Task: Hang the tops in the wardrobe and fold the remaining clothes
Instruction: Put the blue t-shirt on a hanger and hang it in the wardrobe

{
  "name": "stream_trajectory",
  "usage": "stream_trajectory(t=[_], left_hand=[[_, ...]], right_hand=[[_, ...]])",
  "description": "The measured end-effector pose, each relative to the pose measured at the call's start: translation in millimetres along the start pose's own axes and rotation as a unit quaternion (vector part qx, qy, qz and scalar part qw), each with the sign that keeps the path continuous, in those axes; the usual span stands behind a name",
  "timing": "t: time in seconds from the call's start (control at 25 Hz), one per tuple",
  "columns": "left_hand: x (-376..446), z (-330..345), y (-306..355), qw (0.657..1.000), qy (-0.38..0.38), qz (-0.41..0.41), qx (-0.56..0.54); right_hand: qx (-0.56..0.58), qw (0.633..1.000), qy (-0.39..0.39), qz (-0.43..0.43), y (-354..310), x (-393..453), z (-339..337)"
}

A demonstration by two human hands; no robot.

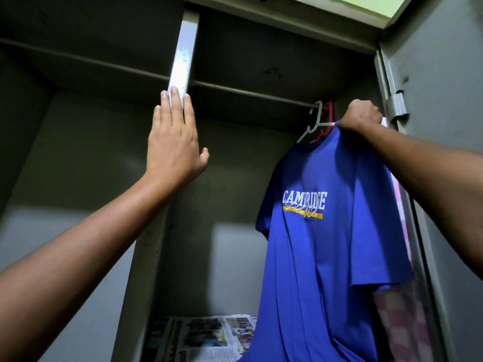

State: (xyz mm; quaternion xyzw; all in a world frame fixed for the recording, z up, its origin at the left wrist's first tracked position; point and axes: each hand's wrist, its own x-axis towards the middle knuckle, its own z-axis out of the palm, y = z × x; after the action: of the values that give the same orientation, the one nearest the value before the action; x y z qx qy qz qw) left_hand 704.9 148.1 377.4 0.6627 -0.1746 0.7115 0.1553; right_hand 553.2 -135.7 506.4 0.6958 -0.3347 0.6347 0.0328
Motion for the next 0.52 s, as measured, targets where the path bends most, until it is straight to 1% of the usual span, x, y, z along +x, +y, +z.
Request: stream_trajectory(t=[0.12, 0.28, 0.4, 0.52], left_hand=[[0, 0, 0, 1.0, 0.005, 0.001, 0.003], [0, -3, -1, 1.0, 0.005, 0.0, 0.0], [-2, -3, -2, 1.0, 0.011, 0.0, 0.009], [-8, -5, -2, 0.999, 0.013, 0.03, 0.037]], right_hand=[[0.099, 0.993, 0.005, 0.064, 4, -10, -10], [0.234, 0.964, 0.003, 0.13, 13, -57, -12], [0.254, 0.953, -0.036, 0.16, 37, -112, 14], [0.227, 0.952, -0.093, 0.184, 67, -175, 42]])
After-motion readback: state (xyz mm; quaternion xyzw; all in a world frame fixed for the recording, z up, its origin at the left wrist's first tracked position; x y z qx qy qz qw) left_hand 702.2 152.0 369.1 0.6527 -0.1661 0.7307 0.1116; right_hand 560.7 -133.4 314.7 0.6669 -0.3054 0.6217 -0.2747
